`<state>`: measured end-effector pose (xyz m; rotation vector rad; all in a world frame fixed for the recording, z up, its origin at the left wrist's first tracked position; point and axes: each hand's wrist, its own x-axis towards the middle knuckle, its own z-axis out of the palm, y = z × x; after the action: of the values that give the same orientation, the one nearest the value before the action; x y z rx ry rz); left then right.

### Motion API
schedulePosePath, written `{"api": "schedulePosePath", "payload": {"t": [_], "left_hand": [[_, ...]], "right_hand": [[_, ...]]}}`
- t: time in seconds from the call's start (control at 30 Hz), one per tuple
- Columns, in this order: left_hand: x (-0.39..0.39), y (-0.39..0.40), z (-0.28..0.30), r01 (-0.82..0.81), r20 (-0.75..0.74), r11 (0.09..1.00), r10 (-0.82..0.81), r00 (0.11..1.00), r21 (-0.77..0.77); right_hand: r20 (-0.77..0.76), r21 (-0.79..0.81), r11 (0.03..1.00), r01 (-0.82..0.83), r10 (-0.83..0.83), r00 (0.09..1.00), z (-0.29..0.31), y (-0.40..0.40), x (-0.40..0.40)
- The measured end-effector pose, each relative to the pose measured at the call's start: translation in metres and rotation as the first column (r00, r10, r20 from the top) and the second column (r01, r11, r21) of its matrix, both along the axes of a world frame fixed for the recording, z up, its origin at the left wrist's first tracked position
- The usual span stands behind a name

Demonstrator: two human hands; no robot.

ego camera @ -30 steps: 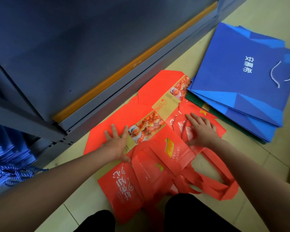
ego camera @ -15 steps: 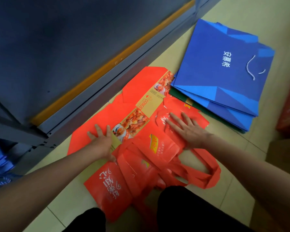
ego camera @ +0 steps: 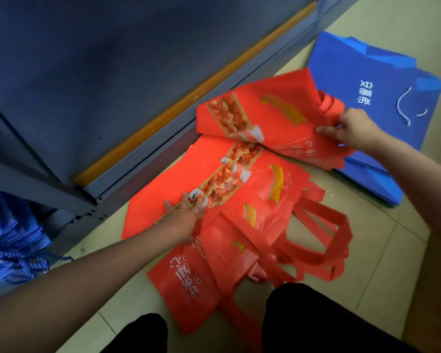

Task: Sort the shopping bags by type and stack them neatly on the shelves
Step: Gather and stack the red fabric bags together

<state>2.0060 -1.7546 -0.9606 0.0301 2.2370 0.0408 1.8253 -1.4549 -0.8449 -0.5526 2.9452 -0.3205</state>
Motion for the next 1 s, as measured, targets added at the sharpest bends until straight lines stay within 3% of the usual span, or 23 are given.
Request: {"api": "schedulePosePath", "payload": {"t": [0.1,0.17,0.2,0.23,0.27,0.33,0.4,0.47,0.53,0.63,0.7,0.9,1.0], "left_hand": [[-0.004,0.001,0.014,0.005,0.016,0.999,-0.005,1.0,0.033],[-0.006,-0.008,0.019,-0.151,-0.001,0.968,0.154,0.988,0.2],[-0.006,-0.017,0.02,-0.27,-0.009,0.908,0.288,0.958,0.319],[-0.004,-0.026,0.023,-0.416,-0.012,0.796,0.468,0.883,0.439],[0.001,-0.039,0.027,-0.552,-0.006,0.641,0.655,0.755,0.533],[0.015,-0.069,0.029,-0.708,-0.01,0.357,0.896,0.444,0.61],[0.032,-0.095,0.028,-0.799,0.056,0.16,0.97,0.235,0.58],[0.047,-0.106,0.026,-0.862,0.126,0.058,0.982,0.139,0.504],[0.054,-0.103,0.021,-0.888,0.19,0.028,0.973,0.13,0.46],[0.059,-0.082,0.016,-0.889,0.177,0.064,0.971,0.16,0.453],[0.059,-0.072,0.008,-0.897,0.099,0.099,0.983,0.156,0.432],[0.06,-0.067,-0.003,-0.934,-0.096,0.143,0.988,0.118,0.327],[0.059,-0.06,-0.001,-0.938,-0.154,0.163,0.981,0.121,0.305]], "right_hand": [[0.009,-0.03,0.989,-0.147,0.147,0.989,0.029,-0.011,0.005],[0.011,-0.06,0.965,-0.257,0.258,0.966,0.052,-0.033,0.017],[0.026,-0.075,0.942,-0.326,0.329,0.944,0.059,-0.046,0.026],[0.052,-0.11,0.908,-0.404,0.411,0.91,0.062,-0.058,0.038],[0.076,-0.15,0.851,-0.503,0.517,0.853,0.06,-0.071,0.052],[0.175,-0.186,0.72,-0.669,0.694,0.698,0.033,-0.094,0.085],[0.519,-0.155,0.713,-0.684,0.648,0.557,0.001,-0.114,0.118],[0.763,0.01,0.723,-0.691,0.441,0.473,-0.018,-0.123,0.131],[0.756,0.011,0.814,-0.581,0.374,0.537,-0.025,-0.126,0.121],[0.437,-0.068,0.957,-0.281,0.281,0.854,-0.034,-0.124,0.09],[0.332,-0.047,0.995,-0.09,0.101,0.938,-0.048,-0.12,0.074],[0.393,0.098,0.918,0.384,-0.39,0.833,-0.089,-0.076,0.033],[0.376,0.142,0.883,0.448,-0.467,0.801,-0.11,-0.069,0.036]]}}
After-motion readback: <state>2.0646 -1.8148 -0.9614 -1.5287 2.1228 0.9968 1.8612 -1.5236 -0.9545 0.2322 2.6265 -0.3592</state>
